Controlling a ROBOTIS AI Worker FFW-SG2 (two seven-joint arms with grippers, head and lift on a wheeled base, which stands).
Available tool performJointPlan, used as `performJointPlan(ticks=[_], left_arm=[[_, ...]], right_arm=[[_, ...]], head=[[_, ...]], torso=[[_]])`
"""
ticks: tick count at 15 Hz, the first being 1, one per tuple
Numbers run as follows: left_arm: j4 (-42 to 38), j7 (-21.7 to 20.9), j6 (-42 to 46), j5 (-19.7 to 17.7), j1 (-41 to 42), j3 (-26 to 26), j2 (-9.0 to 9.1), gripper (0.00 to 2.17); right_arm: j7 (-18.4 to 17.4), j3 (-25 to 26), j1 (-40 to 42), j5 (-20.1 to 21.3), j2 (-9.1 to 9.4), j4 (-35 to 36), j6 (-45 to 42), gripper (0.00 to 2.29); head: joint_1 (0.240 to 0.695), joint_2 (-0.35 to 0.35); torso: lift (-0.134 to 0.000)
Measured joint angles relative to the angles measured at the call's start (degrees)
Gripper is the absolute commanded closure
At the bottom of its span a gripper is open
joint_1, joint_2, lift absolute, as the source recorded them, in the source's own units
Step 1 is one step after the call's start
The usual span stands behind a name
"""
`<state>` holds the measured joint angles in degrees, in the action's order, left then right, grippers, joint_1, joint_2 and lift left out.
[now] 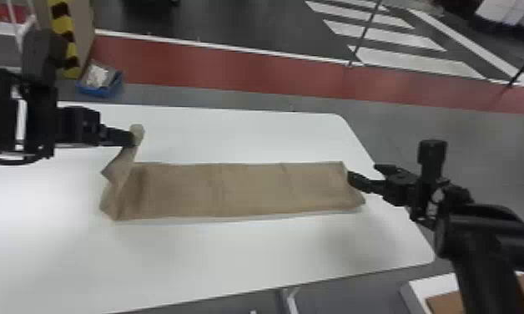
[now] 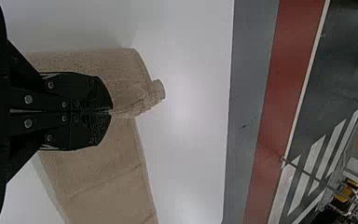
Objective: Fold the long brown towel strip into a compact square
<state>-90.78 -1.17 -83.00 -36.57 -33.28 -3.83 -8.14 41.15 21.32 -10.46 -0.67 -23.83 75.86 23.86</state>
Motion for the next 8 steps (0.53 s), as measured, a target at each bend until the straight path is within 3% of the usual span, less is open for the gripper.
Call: performJointPlan(ticks=[5, 8], left_arm=[[5.2, 3.2, 10.4, 0.6, -0.6, -4.3, 6.75, 1.74], [8.8, 4.7, 16.5, 0.6, -0.6, -7.4, 8.05, 1.74]], right_arm=[[0.9, 1.8, 1.3, -1.8, -0.42, -0.4, -1.7, 0.09], [1.0, 3.0, 2.2, -2.6, -0.55, -0.4, -2.3, 0.09]], head=[[0.662, -0.350], [0.658, -0.350]], torso=[[-0.120], [-0.120]])
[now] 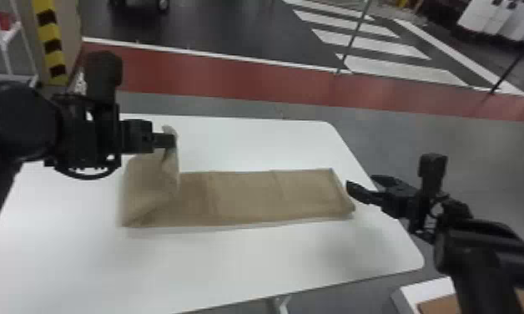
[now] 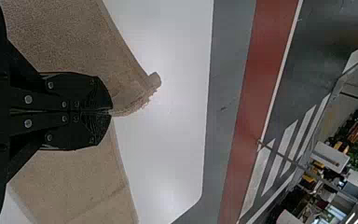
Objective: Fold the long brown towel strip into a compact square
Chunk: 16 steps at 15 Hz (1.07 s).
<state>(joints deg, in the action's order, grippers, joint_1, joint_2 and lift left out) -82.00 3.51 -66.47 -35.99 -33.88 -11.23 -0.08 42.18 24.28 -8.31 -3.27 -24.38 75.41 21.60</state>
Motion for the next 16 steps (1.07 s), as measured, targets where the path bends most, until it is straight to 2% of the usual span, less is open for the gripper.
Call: performJointPlan(ticks=[5, 8, 11, 12, 13, 14, 16], left_arm=[[5.3, 3.6, 12.6, -1.0, 0.8, -8.6, 0.09, 1.74], [8.6, 3.5, 16.4, -1.6, 0.8, -11.1, 0.09, 1.72], [10.1, 2.3, 17.1, -5.3, 1.0, -13.1, 0.09, 1.57], [10.5, 1.8, 17.1, -6.7, 1.0, -14.1, 0.08, 1.20], [10.6, 1.6, 17.0, -7.5, 1.0, -15.1, 0.08, 0.23], [10.7, 1.0, 17.0, -8.5, 1.0, -16.2, 0.08, 0.00], [10.7, 0.0, 17.0, -9.7, 1.0, -17.6, 0.08, 0.00]], right_arm=[[0.0, 0.3, 0.7, -1.2, -0.05, 0.0, -1.0, 0.09], [0.0, 0.7, 1.5, -1.9, -0.05, -0.4, -2.4, 0.09], [0.0, 1.2, 1.7, -2.0, -0.06, -1.1, -3.0, 0.09], [0.0, 1.1, 1.5, -2.0, -0.05, -1.2, -2.7, 0.09], [-0.1, 0.9, 1.3, -2.0, -0.04, -1.2, -2.4, 0.05], [-0.3, 0.6, 1.1, -2.0, 0.12, -1.2, -2.0, 0.06], [-0.7, -0.4, 1.0, -2.0, 0.64, -1.0, -1.7, 0.06]], head=[[0.664, -0.350], [0.675, -0.350], [0.681, -0.350], [0.684, -0.350], [0.688, -0.350], [0.690, -0.350], [0.695, -0.350]], torso=[[-0.120], [-0.120], [-0.120], [-0.120], [-0.120], [-0.120], [-0.120]])
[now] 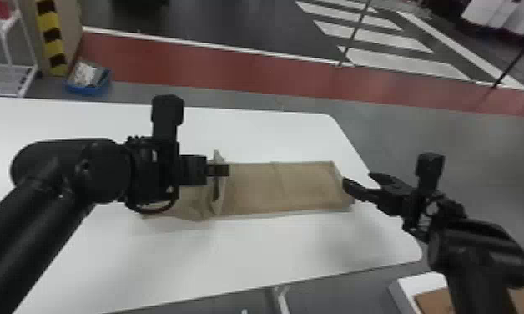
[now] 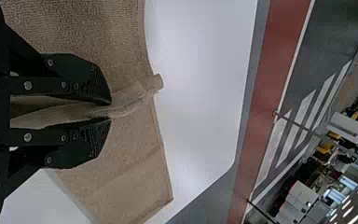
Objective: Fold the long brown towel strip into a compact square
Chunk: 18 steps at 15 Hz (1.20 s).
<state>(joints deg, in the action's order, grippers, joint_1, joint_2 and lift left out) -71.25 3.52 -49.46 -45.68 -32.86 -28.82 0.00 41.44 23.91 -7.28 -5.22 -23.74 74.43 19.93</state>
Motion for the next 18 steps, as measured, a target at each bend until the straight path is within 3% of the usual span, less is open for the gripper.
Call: performJointPlan(ticks=[5, 9, 11, 12, 15, 18], left_arm=[[-2.9, -0.2, -1.0, -1.4, 0.6, 1.2, 0.00, 0.04], [-8.1, 1.8, -2.1, 3.0, 1.1, 1.2, -0.51, 0.04], [-10.1, 1.6, -2.2, 5.1, 1.2, 2.0, -4.58, 0.05], [-10.6, 1.2, -2.0, 5.7, 1.2, 2.9, -7.65, 0.05], [-11.8, -0.2, 1.7, 8.9, 1.8, 6.5, -14.81, 0.05], [-13.1, -2.2, 5.5, 11.2, 4.8, 10.7, -18.68, 0.05]], right_arm=[[-0.6, -1.8, 0.0, 0.8, 1.50, 3.3, 4.1, 0.11], [-0.9, -2.8, 0.6, 0.7, 4.04, 10.4, 14.0, 0.22], [-1.4, -4.3, -0.3, 0.4, 5.49, 13.9, 21.9, 0.32], [-1.5, -5.1, -1.1, 0.4, 7.11, 15.8, 26.3, 0.32], [-4.9, -9.0, -2.7, 1.1, 12.33, 21.9, 36.4, 0.32], [-8.5, -13.1, -4.9, 2.0, 16.63, 23.4, 41.8, 0.32]], head=[[0.692, -0.350], [0.687, -0.350], [0.692, -0.350], [0.695, -0.350], [0.695, -0.225], [0.695, -0.086]], torso=[[-0.120], [-0.120], [-0.120], [-0.120], [-0.120], [-0.120]])
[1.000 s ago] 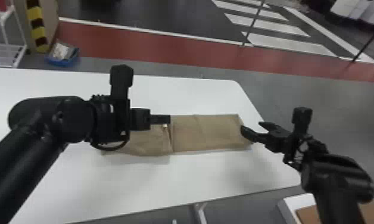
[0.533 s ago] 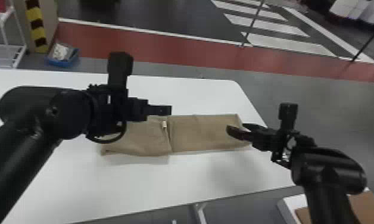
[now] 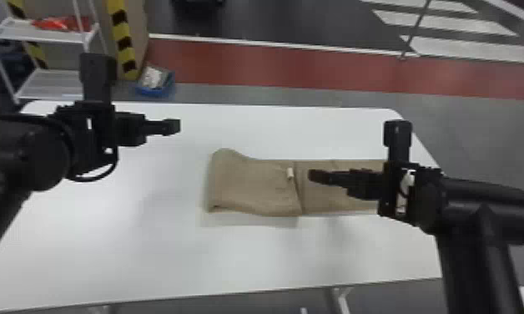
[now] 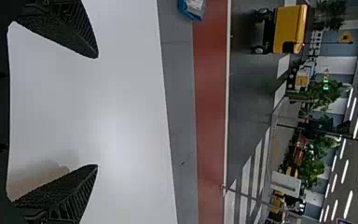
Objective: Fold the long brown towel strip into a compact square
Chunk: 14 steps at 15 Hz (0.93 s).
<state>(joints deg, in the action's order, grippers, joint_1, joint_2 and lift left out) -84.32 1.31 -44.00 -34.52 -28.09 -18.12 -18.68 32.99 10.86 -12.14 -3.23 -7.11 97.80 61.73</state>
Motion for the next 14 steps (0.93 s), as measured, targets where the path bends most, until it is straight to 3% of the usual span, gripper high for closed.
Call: performJointPlan(ticks=[5, 12, 14], left_arm=[[-1.8, -3.0, 0.5, 0.6, 3.7, 3.7, -1.09, 0.05], [-2.8, -3.6, 1.6, 0.8, 5.8, 4.2, -1.59, 0.08], [-3.5, -4.3, 1.7, 0.8, 6.6, 5.0, -1.71, 0.09]], right_arm=[[-6.4, -5.8, -1.1, 1.1, 0.86, -0.1, 3.2, 0.35], [-6.8, -7.4, -2.2, -0.2, 0.92, -2.8, 5.0, 0.41], [-7.3, -7.6, -2.5, -0.2, 1.03, -3.1, 5.4, 0.59]], head=[[0.695, -0.035], [0.695, -0.017], [0.695, -0.014]], torso=[[-0.120], [-0.120], [-0.120]])
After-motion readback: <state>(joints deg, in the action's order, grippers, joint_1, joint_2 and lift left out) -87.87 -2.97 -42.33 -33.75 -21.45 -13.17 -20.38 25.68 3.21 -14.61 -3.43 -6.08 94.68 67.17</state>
